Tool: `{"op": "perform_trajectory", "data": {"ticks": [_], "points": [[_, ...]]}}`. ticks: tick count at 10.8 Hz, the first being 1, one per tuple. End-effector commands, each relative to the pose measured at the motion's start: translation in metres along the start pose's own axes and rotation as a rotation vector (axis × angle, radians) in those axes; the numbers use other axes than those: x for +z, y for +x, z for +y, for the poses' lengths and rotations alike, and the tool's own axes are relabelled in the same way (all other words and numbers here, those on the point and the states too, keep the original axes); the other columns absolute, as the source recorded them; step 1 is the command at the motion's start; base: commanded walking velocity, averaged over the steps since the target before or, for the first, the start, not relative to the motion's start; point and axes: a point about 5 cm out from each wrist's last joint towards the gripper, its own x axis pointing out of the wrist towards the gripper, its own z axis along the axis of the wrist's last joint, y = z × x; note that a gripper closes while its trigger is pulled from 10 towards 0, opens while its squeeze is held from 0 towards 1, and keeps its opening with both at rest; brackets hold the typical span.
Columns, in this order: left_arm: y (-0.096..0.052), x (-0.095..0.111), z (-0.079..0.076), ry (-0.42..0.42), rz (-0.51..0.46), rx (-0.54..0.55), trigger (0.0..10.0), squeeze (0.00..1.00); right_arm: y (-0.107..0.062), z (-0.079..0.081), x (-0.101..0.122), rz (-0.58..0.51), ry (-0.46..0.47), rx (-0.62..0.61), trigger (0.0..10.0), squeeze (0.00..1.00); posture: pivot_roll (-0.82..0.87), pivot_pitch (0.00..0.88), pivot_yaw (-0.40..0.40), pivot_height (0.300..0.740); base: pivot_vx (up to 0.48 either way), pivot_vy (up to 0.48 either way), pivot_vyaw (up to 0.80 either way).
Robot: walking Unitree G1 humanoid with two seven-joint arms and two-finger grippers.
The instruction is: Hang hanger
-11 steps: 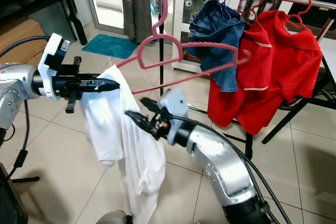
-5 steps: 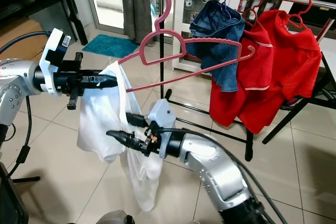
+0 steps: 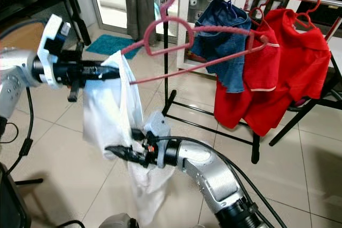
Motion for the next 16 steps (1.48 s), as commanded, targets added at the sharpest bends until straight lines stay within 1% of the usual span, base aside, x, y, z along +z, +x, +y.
{"op": "perform_trajectory", "data": {"ticks": [1, 3, 4, 5, 6, 7, 8, 10, 11, 12, 13, 14, 15, 16], "points": [[-0.007, 0.018, 0.004, 0.055, -0.029, 0.019, 0.0, 0.00, 0.001, 0.001, -0.010, 0.031, 0.013, 0.021, 10.0, 0.00, 0.09, 0.008, 0.078, 0.723, 0.000, 0.000, 0.00], [-0.011, 0.027, 0.009, 0.080, -0.029, 0.039, 0.0, 0.00, -0.006, -0.001, -0.033, 0.097, 0.068, 0.015, 9.9, 0.00, 0.09, 0.011, 0.083, 0.723, 0.000, 0.000, 0.00], [-0.014, 0.030, 0.012, 0.090, -0.025, 0.053, 0.0, 0.00, -0.011, -0.002, -0.041, 0.124, 0.091, 0.013, 5.2, 0.00, 0.09, 0.011, 0.086, 0.723, 0.000, 0.000, 0.00], [-0.018, 0.032, 0.015, 0.098, -0.020, 0.065, 0.0, 0.00, -0.021, -0.004, -0.052, 0.159, 0.114, 0.003, 2.9, 0.00, 0.09, 0.009, 0.087, 0.723, 0.000, 0.000, 0.00], [-0.021, 0.032, 0.017, 0.103, -0.011, 0.074, 0.0, 0.00, -0.034, -0.006, -0.063, 0.197, 0.133, -0.012, 0.0, 0.00, 0.09, 0.006, 0.087, 0.723, 0.000, 0.000, 0.00], [-0.025, 0.032, 0.019, 0.106, -0.003, 0.083, 0.0, 0.00, -0.045, -0.008, -0.068, 0.215, 0.147, -0.031, 0.0, 0.00, 0.08, 0.002, 0.087, 0.723, 0.000, 0.000, 0.00], [-0.027, 0.031, 0.019, 0.107, 0.002, 0.087, 0.0, 0.00, -0.051, -0.010, -0.071, 0.226, 0.150, -0.044, 0.0, 0.00, 0.08, 0.002, 0.087, 0.723, 0.000, 0.000, 0.00], [-0.033, 0.025, 0.018, 0.105, 0.031, 0.085, 0.0, 0.00, -0.077, -0.021, -0.076, 0.272, 0.142, -0.113, 0.0, 0.00, 0.07, 0.000, 0.086, 0.723, 0.000, 0.000, 0.00], [-0.036, 0.017, 0.014, 0.096, 0.063, 0.073, 0.0, 0.00, -0.091, -0.029, -0.076, 0.268, 0.145, -0.182, 0.0, 0.00, 0.06, 0.000, 0.080, 0.723, 0.000, 0.000, 0.00], [-0.037, 0.010, 0.011, 0.090, 0.078, 0.073, 0.0, 0.00, -0.099, -0.035, -0.074, 0.258, 0.144, -0.236, 0.0, 0.00, 0.06, 0.000, 0.074, 0.723, 0.000, 0.000, 0.00], [-0.038, 0.001, 0.007, 0.077, 0.088, 0.073, 0.0, 0.00, -0.110, -0.045, -0.071, 0.244, 0.124, -0.328, 0.0, 0.00, 0.06, 0.000, 0.067, 0.723, 0.000, 0.000, 0.00], [-0.039, -0.006, 0.002, 0.063, 0.095, 0.071, 0.0, 0.00, -0.119, -0.053, -0.066, 0.195, 0.146, -0.407, 0.0, 0.00, 0.06, 0.000, 0.053, 0.723, 0.000, 0.000, 0.00], [-0.040, -0.013, -0.003, 0.050, 0.113, 0.074, 0.0, 0.00, -0.131, -0.065, -0.058, 0.153, 0.149, -0.506, 0.0, 0.00, 0.06, 0.000, 0.044, 0.723, 0.000, 0.000, 0.00], [-0.041, -0.016, -0.005, 0.047, 0.121, 0.075, 0.0, 0.00, -0.136, -0.069, -0.057, 0.154, 0.140, -0.550, 0.0, 0.00, 0.06, 0.000, 0.041, 0.723, 0.000, 0.000, 0.00]]}}
